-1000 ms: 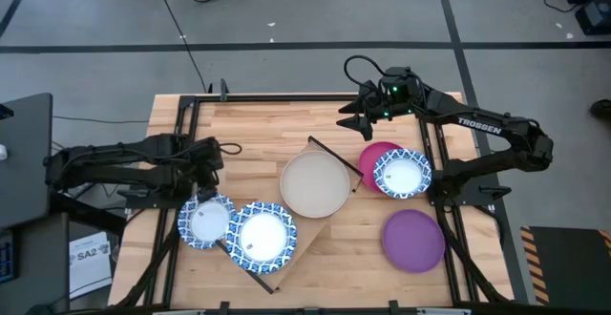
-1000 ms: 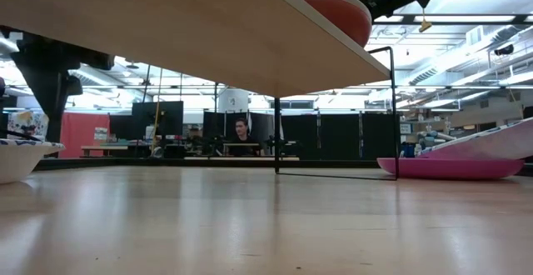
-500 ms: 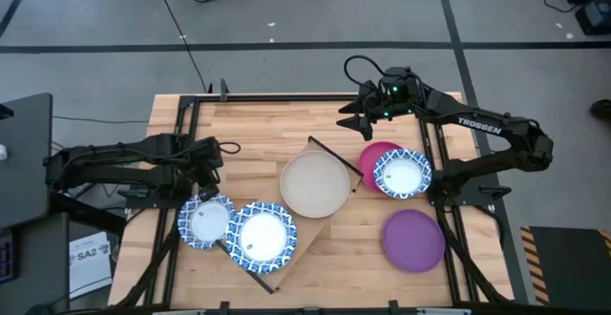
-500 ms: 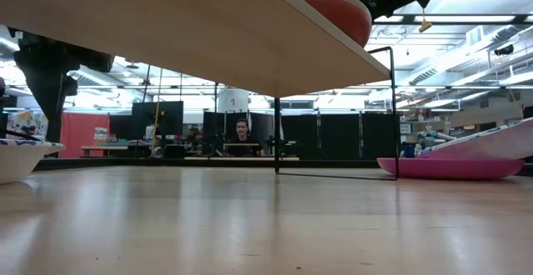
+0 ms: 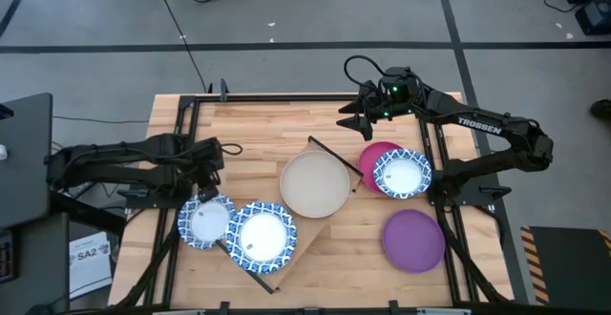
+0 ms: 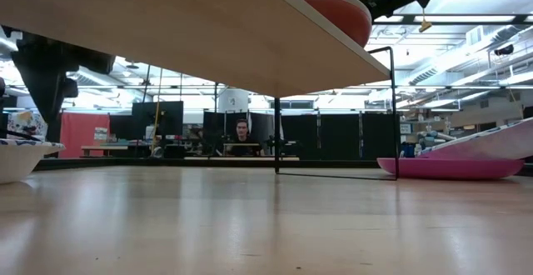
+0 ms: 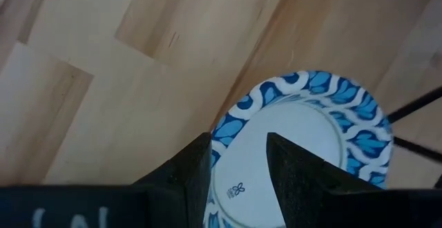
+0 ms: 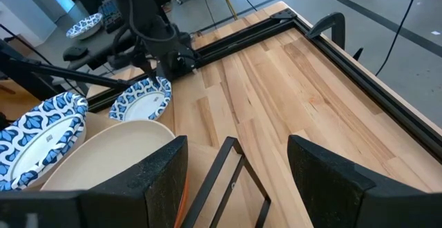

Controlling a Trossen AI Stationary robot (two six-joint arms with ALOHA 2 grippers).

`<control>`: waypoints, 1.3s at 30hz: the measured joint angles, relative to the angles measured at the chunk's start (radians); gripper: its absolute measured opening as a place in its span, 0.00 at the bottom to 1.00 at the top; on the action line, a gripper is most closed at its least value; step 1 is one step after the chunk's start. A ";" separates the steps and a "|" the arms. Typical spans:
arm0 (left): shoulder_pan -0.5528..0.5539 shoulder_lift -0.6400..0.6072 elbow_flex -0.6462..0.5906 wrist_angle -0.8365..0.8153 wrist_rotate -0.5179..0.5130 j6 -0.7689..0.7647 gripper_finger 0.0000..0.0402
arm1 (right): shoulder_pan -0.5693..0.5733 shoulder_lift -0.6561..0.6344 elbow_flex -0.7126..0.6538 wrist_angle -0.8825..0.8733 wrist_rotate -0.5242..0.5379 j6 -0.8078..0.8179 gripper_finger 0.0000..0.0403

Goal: Place and stack plates onto a shelf
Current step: Stack the white blue patterned plate on top of the white blue patterned plate on the shelf

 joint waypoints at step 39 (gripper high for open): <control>0.000 0.453 0.000 0.064 0.052 0.147 0.36 | 0.000 0.000 0.000 0.000 0.000 0.000 0.63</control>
